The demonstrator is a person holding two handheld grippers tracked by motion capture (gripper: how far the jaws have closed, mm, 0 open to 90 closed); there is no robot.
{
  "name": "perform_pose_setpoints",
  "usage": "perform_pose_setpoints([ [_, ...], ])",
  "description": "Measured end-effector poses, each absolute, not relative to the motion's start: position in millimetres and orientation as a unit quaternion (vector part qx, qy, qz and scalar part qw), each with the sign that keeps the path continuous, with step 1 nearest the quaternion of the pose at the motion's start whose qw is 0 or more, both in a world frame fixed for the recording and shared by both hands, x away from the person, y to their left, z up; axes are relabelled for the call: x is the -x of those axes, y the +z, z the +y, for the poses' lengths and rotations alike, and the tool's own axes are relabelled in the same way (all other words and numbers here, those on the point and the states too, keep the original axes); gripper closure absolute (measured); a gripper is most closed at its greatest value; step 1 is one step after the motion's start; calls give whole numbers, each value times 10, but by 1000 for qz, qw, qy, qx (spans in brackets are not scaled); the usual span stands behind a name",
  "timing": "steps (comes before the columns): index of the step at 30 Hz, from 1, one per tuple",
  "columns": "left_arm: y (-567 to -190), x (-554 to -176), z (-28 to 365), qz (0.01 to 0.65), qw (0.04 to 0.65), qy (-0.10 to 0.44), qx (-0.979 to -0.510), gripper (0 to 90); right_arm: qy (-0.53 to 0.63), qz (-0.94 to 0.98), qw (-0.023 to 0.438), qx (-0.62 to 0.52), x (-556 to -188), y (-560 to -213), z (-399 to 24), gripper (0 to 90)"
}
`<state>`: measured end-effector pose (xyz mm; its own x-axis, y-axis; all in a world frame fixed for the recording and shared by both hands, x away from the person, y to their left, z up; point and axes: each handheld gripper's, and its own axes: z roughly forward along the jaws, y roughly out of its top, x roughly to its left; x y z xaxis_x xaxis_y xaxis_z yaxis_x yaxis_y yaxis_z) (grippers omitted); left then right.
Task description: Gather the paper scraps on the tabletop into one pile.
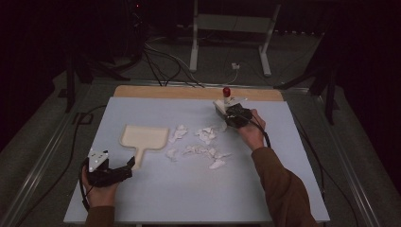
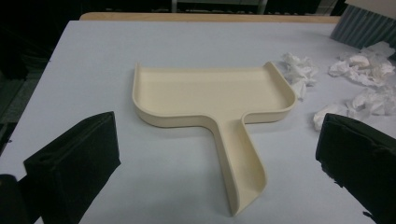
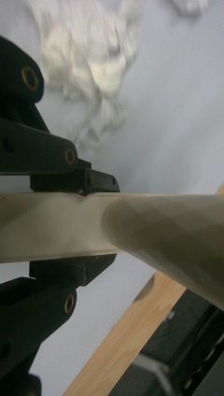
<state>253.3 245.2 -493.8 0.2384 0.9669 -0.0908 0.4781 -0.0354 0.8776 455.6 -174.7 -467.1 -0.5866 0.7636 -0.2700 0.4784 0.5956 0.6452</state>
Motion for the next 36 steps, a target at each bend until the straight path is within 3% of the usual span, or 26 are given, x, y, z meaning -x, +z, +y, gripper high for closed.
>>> perform_pose_setpoints([
  [18,-4957,-2543,2452,552,431,279,-657,4,290,902,234,-218,-4079,-4671,-1422,669],
  [31,-4957,-2541,2453,552,433,279,-656,4,315,919,184,-151,-3676,-4536,-1549,669],
  [36,-4961,-2544,2448,553,432,278,-656,4,336,904,204,-168,-3712,-4411,-1663,669],
])
